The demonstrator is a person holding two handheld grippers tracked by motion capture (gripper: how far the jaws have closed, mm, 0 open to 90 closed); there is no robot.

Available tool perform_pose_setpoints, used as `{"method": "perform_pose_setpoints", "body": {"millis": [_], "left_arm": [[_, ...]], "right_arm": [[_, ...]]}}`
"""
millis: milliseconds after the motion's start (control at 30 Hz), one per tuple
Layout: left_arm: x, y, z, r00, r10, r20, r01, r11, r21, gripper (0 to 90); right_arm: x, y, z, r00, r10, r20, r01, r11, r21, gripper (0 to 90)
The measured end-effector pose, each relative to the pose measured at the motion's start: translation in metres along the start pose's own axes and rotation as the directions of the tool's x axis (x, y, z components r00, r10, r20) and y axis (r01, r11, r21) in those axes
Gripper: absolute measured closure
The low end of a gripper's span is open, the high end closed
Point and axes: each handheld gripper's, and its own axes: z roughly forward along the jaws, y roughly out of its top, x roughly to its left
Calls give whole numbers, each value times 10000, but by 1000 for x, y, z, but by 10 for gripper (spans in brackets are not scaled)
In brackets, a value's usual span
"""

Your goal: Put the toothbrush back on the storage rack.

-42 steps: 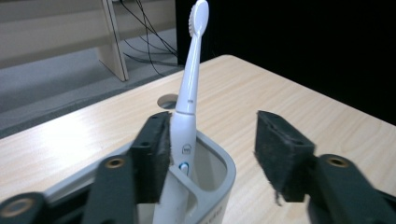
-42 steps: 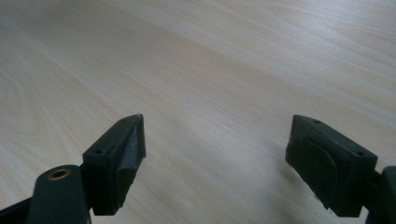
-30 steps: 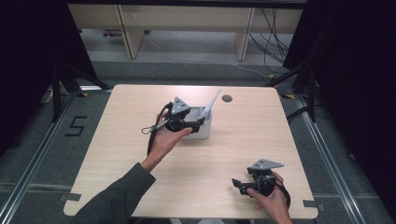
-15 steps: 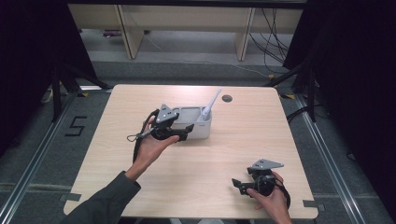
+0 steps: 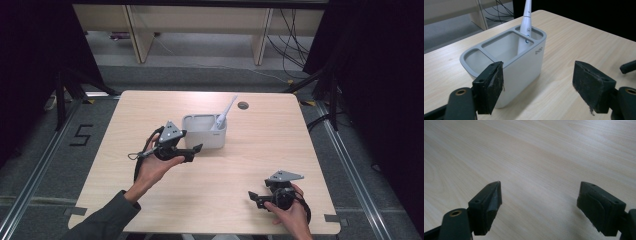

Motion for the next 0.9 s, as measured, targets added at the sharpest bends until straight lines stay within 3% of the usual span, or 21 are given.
{"method": "perform_pose_setpoints", "body": {"millis": [633, 900], "left_arm": [[-13, -24, -23, 9984, 423, 372, -427, 9990, 94, 222], [-12, -35, -34, 9966, 633, 535, -640, 9979, 118, 208]], "right_arm": [[0, 0, 0, 10000, 34, 13, -34, 10000, -15, 201], [0, 0, 1, 9999, 86, -73, -86, 10000, -6, 201]]}}
